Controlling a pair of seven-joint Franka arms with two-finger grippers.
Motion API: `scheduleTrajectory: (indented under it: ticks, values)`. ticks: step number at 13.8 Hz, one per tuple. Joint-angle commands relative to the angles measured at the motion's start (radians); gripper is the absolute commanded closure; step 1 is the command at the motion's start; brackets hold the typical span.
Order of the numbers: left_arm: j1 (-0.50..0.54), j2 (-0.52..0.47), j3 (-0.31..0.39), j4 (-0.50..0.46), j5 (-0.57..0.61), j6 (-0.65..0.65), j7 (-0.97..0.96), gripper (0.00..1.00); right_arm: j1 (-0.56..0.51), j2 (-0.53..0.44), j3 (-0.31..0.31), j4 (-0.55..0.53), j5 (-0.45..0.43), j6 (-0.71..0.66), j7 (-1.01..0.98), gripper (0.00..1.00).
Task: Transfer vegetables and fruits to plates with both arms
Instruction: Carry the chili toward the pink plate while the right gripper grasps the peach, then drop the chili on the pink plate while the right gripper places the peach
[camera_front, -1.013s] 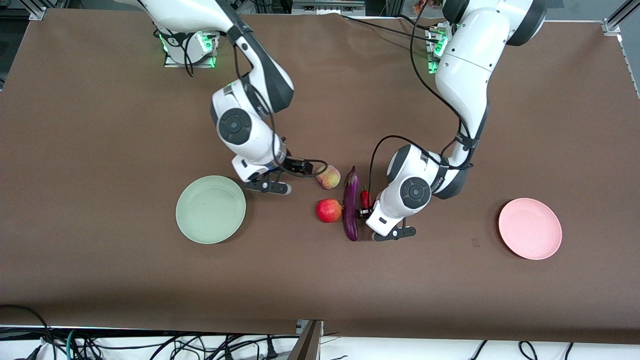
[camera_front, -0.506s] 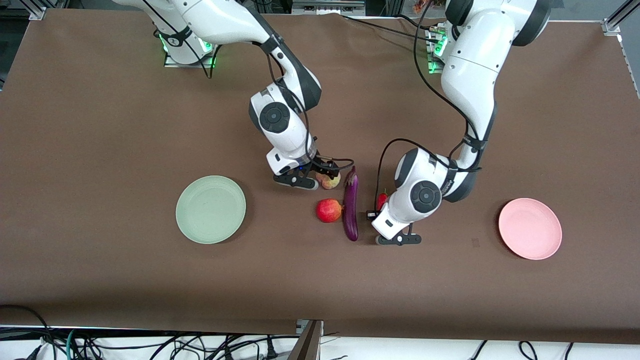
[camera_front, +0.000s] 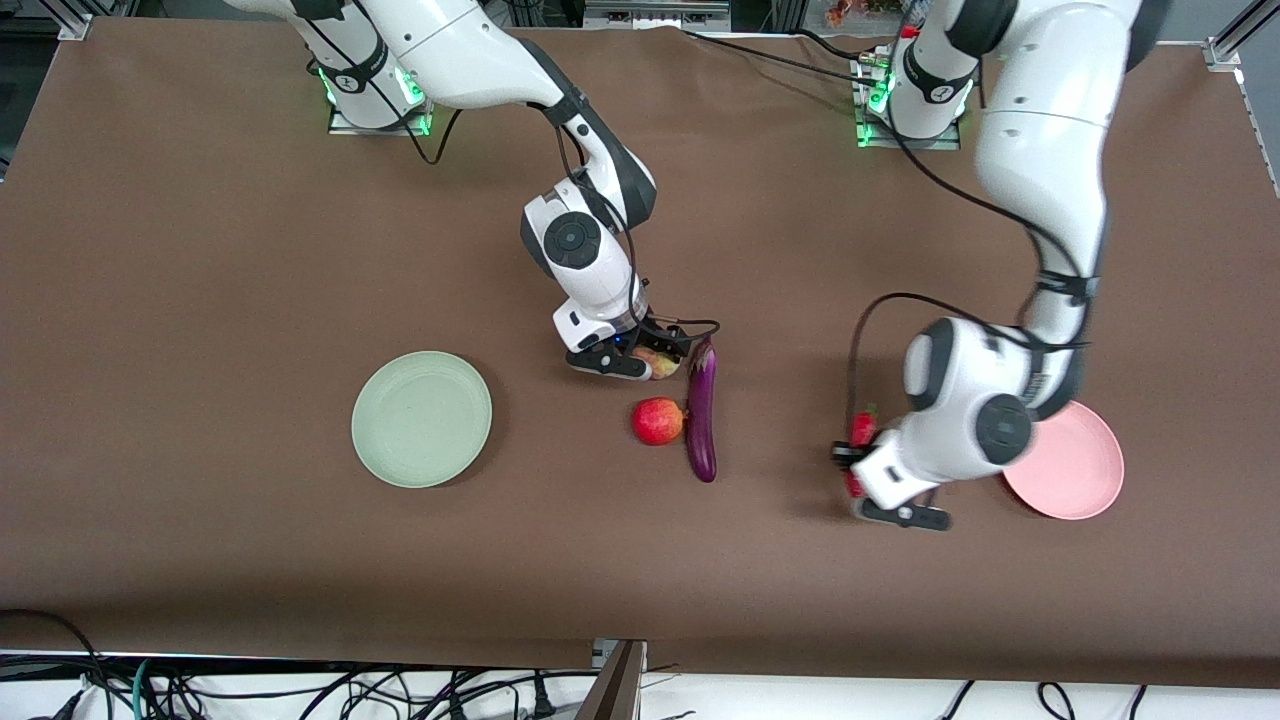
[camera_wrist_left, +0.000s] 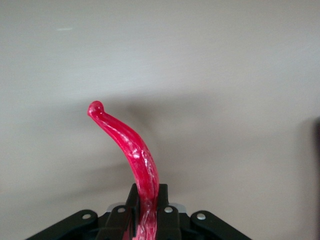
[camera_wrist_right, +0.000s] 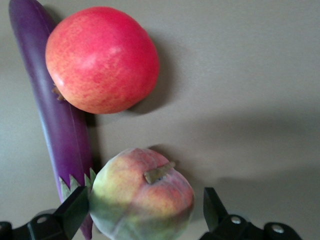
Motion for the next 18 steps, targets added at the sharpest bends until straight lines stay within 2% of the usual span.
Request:
scheduleTrajectory:
  ticks: [1,2,3,4,5,7,9,11,14,16,17,18]
  values:
    - [0.130,-0.027,-0.005,-0.009,0.075,-0.062,0.230,1.00,0.023,0.039,-0.011,0.019,0.012,0.031,0.009,0.00]
    - [0.173,-0.042,-0.005,-0.015,0.100,-0.086,0.305,1.00,0.023,0.041,-0.011,0.019,0.012,0.037,0.005,0.06]
    - [0.220,-0.042,-0.005,-0.013,0.114,-0.111,0.391,1.00,0.023,0.042,-0.011,0.019,0.012,0.037,0.002,0.22]
    - [0.266,-0.042,-0.005,-0.013,0.117,-0.113,0.483,1.00,0.023,0.042,-0.011,0.019,0.012,0.037,0.004,0.46]
    - [0.308,-0.036,-0.004,-0.013,0.117,-0.113,0.561,1.00,0.023,0.042,-0.011,0.019,0.012,0.037,0.004,0.58]
    - [0.359,-0.030,-0.004,-0.015,0.119,-0.110,0.633,1.00,0.023,0.039,-0.011,0.019,0.012,0.037,0.002,0.67]
    - [0.367,-0.030,0.006,-0.016,0.161,-0.110,0.644,1.00,0.020,0.013,-0.012,0.019,0.020,0.023,0.002,0.67]
    - [0.382,-0.011,0.006,-0.016,0.175,-0.101,0.645,1.00,0.014,-0.051,-0.023,0.021,0.020,-0.093,0.012,0.67]
    - [0.380,0.012,0.006,-0.015,0.166,-0.082,0.644,1.00,0.008,-0.168,-0.092,0.022,0.011,-0.295,-0.005,0.67]
    - [0.380,0.027,0.004,-0.013,0.165,-0.073,0.644,1.00,-0.006,-0.208,-0.146,0.022,0.009,-0.377,-0.059,0.67]
    - [0.379,0.032,0.004,-0.013,0.165,-0.055,0.644,0.93,-0.015,-0.214,-0.185,0.024,0.009,-0.418,-0.120,0.67]
    - [0.376,0.036,0.004,-0.013,0.168,-0.036,0.644,0.72,-0.026,-0.214,-0.227,0.024,0.012,-0.454,-0.202,0.67]
